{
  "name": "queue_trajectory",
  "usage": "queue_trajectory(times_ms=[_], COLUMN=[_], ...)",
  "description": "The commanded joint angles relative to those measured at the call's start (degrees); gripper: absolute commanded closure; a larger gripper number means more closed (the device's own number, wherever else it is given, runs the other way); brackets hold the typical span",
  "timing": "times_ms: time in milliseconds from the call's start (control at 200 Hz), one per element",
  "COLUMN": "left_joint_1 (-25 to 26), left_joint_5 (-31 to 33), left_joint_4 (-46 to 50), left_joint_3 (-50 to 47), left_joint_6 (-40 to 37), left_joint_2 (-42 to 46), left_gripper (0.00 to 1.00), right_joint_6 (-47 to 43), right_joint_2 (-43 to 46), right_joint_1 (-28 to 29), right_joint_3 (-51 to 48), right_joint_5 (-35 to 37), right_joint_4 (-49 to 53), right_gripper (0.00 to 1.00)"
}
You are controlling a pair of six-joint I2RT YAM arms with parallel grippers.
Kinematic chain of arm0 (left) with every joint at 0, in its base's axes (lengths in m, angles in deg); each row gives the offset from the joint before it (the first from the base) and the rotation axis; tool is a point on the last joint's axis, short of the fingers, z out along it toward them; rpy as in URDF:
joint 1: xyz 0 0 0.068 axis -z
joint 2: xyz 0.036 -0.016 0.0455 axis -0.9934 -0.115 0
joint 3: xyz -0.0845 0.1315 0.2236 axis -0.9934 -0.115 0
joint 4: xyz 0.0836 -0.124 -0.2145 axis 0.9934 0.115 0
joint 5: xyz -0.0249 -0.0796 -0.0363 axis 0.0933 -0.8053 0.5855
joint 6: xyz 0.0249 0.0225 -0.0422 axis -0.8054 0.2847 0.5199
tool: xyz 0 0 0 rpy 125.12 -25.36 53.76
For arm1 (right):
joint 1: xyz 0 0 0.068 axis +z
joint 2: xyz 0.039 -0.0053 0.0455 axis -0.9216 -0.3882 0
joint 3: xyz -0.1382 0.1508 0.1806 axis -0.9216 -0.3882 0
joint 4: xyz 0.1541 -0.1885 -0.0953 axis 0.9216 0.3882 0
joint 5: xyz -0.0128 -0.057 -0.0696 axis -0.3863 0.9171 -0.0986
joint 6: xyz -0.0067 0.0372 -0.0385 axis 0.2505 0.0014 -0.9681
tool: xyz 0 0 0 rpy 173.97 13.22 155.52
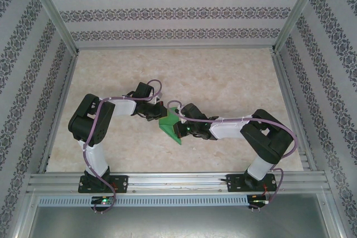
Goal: Fold a paper plane with a square sheet of paper (fold left side to right side)
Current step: Third fold the triangle at the center of the table.
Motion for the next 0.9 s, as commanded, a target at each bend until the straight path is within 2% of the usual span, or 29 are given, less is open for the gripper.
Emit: queue_trajectory(times_ms=[0,295,665,894], left_joint_1=[0.72,0.71,0.52,-1.57], left_joint_5=[3.57,3.28,2.74,3.10], left_joint_4=[3.58,3.45,8.25,8.42], left_joint_3=[-1.01,-0.86,5.71,2.32], left_joint_6=[-0.93,-0.93,-3.50,-3.64], left_joint_2=[-2.17,-1.88,2.22,9.67], left_gripper=[1.00,1.00,0.80,0.82], right_joint_6=[-0.96,-0.78,-0.26,0.28], right_joint_2=[-1.15,-2.56,-4.10,-4.24], right_joint_1=[-0.62,-0.62,-0.62,-0.62], right_joint_3=[1.12,1.03,-0.83,-1.86], right_joint_5=[-0.48,-0.53,-1.62,-2.20], right_joint_4=[0.19,0.51,1.66,1.09], right_gripper=[1.00,1.00,0.99,0.97])
